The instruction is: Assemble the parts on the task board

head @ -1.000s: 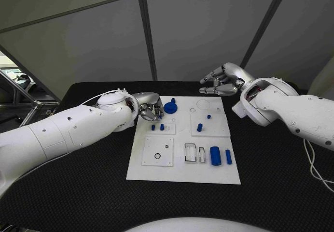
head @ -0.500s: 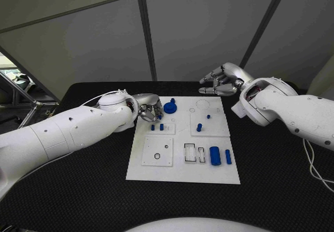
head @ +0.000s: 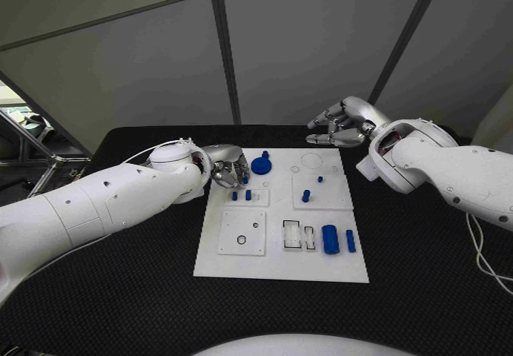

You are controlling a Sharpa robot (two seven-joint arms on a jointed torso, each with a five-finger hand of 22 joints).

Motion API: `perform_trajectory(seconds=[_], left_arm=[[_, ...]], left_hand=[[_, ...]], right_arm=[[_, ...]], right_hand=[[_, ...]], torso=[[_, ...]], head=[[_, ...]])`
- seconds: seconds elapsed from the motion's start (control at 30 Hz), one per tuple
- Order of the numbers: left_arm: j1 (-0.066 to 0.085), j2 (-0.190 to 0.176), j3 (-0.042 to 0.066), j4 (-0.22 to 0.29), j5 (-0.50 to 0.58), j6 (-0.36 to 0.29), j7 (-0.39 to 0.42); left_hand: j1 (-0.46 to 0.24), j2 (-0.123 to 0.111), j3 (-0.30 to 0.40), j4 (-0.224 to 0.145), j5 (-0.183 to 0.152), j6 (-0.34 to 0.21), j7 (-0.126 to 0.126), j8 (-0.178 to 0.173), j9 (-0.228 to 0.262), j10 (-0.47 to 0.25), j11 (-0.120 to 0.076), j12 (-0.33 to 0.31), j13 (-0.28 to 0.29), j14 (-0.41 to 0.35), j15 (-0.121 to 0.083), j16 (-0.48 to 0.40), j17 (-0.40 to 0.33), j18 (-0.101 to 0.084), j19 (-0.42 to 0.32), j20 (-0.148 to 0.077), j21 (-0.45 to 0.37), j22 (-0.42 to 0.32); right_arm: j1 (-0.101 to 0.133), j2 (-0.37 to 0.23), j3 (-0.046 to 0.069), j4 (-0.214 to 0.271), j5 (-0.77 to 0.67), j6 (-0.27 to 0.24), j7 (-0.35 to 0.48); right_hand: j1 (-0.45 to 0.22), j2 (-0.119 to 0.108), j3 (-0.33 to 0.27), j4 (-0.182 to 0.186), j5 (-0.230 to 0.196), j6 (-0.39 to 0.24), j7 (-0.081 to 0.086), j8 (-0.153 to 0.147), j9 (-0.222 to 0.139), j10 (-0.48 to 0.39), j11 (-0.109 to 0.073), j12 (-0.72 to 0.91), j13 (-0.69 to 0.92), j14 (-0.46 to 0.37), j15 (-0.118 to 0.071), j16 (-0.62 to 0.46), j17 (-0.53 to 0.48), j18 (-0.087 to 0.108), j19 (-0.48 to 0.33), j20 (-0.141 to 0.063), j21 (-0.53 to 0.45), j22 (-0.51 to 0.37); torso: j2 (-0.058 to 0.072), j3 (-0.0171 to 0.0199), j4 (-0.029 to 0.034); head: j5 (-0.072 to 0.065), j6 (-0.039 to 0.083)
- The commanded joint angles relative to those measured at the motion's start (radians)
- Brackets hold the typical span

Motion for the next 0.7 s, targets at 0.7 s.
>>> perform_trajectory(seconds=[0.7], left_arm=[[0.001,-0.154,0.045,0.089,0.384,-0.180,0.129]], left_hand=[[0.032,0.011,-0.059,0.025,0.010,0.011,0.016,0.019,-0.081,-0.034,0.009,0.043,-0.063,-0.132,0.011,-0.359,-0.388,0.077,-0.192,0.009,-0.405,-0.309]], right_arm=[[-0.030,-0.004,-0.017,-0.014,-0.412,0.167,-0.095]], right_hand=[[0.024,-0.039,0.247,-0.105,-0.044,0.128,0.016,-0.002,0.015,-0.182,0.040,-0.836,-0.765,0.023,0.025,-0.094,-0.106,0.020,0.007,0.024,-0.008,0.024]], torso=[[0.000,0.0010,-0.0001]], head=[[-0.054,0.028]])
